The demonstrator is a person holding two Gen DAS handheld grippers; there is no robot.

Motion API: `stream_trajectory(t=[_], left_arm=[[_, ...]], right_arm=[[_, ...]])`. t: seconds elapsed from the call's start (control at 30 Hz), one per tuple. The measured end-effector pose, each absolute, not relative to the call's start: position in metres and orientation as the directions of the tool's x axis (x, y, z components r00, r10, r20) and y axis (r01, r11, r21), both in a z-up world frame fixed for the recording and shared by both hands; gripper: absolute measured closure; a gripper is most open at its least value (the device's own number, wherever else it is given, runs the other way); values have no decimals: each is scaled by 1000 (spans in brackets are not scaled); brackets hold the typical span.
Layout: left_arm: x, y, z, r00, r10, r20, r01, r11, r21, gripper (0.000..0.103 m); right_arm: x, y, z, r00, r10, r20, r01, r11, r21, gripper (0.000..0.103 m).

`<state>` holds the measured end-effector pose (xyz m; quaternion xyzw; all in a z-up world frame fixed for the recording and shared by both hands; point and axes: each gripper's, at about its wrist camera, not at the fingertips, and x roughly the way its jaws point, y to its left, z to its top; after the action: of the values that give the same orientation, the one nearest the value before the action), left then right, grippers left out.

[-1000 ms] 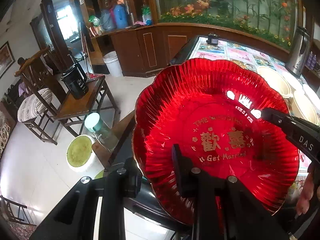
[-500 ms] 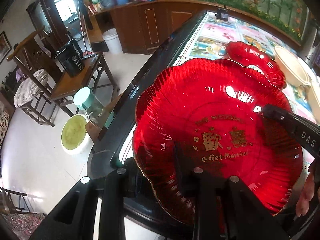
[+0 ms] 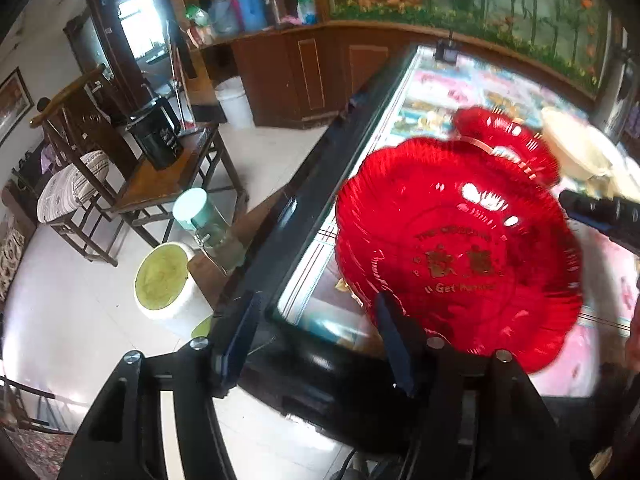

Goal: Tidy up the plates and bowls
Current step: 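Move the open right gripper toward the small labelled red plate, then grasp the small red plate rim with the right gripper and lift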

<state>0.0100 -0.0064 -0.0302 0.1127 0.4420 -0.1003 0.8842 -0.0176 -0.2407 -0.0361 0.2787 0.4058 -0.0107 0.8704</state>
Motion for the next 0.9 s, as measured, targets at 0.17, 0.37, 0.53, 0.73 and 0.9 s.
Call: stream_trajectory(t=[0.17, 0.37, 0.53, 0.73, 0.9], left_arm=[[-9, -5, -14, 668, -70, -741, 266, 952, 150, 41], [-16, -17, -5, 684, -126, -719, 300, 946, 120, 41], [-16, -22, -3, 673, -154, -724, 326, 939, 104, 41], [-14, -17, 1, 677, -158, -719, 314, 945, 89, 37], [-16, -17, 1, 678, -162, -716, 315, 945, 85, 36]], right_arm=[[-26, -274, -23, 699, 119, -705, 349, 804, 482, 63], [-5, -310, -48, 660, 142, -737, 455, 705, 544, 63], [27, -318, -59, 625, 136, -769, 493, 695, 524, 63], [56, -302, -66, 595, 99, -798, 504, 727, 466, 63], [61, -300, -67, 584, 67, -809, 526, 728, 440, 87]])
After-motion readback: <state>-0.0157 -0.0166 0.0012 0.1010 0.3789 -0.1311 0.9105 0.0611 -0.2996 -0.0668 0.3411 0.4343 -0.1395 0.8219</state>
